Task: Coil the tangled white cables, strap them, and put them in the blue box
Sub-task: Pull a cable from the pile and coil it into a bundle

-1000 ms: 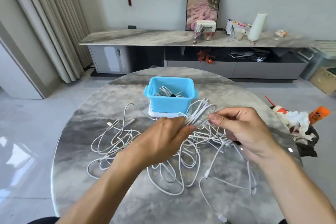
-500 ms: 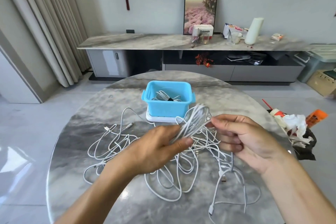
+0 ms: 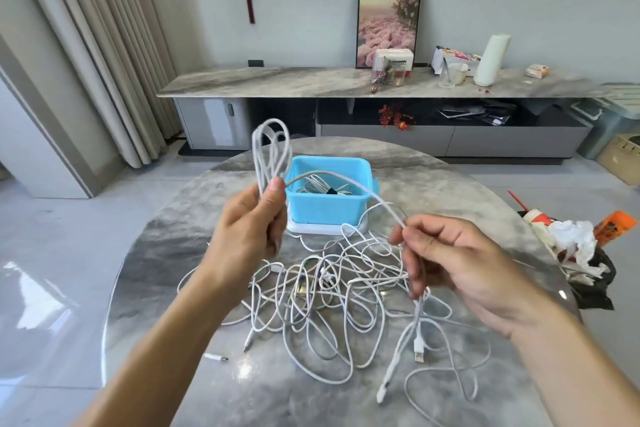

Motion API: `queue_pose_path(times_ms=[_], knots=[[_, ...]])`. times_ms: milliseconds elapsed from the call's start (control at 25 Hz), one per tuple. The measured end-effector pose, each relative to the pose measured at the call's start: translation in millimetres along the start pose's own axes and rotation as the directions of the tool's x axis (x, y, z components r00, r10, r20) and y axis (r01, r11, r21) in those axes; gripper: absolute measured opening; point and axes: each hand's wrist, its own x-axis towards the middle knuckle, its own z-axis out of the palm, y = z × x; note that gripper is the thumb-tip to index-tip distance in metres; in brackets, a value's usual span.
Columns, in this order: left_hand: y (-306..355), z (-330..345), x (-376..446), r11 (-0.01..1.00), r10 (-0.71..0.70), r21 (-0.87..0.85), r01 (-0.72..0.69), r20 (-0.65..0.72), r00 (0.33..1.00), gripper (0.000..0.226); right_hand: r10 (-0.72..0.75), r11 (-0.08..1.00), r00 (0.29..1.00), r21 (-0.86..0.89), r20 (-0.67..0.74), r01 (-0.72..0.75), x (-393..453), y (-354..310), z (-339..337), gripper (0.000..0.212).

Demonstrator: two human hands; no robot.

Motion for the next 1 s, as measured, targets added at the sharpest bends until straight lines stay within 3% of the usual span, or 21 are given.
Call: queue_pose_path(times_ms=[80,280,440,640,760,840,1000], knots=[[-7.9,14.4,-8.9,0.999,-0.038,0.033,0.035,0.092,0.995,0.038,-0.014,0.996,0.999,0.089,-0.04,0.017,2.2,2.7,12.4,0.021],[-19.8,44.9,-22.4,0.996,-0.093,0.026,0.089,0.195,0.976,0.042,-0.049,0.999,0.999,0.011,-0.021,0.049,6.6,22.1,45.0,0.019],[-22.1,52.2,-25.3,0.994,-0.09,0.073,0.077,0.197,0.976,0.037,-0.171,0.985,0.973,-0.057,-0.156,0.164,6.9,24.9,49.5,0.021],[-24.6,51.1,-24.1,0.988,-0.026,0.155,-0.002,0.18,0.983,0.034,-0.289,0.947,0.931,-0.209,-0.222,0.244,7.8,29.4,54.0,0.025],[-24.2,52.2,-26.8,0.982,-0.007,0.185,-0.029,0.193,0.981,0.032,-0.343,0.916,0.913,-0.294,-0.222,0.273,8.1,30.7,53.3,0.014],[-25.6,51.6,-27.1,0.971,-0.017,0.234,-0.036,0.222,0.975,0.034,-0.321,0.926,0.922,-0.275,-0.214,0.259,9.2,32.3,52.5,0.026],[-30.0,44.1,-26.5,0.934,-0.035,0.349,-0.082,0.316,0.948,0.033,-0.34,0.865,0.934,-0.427,-0.111,0.264,8.7,36.0,44.0,0.025]])
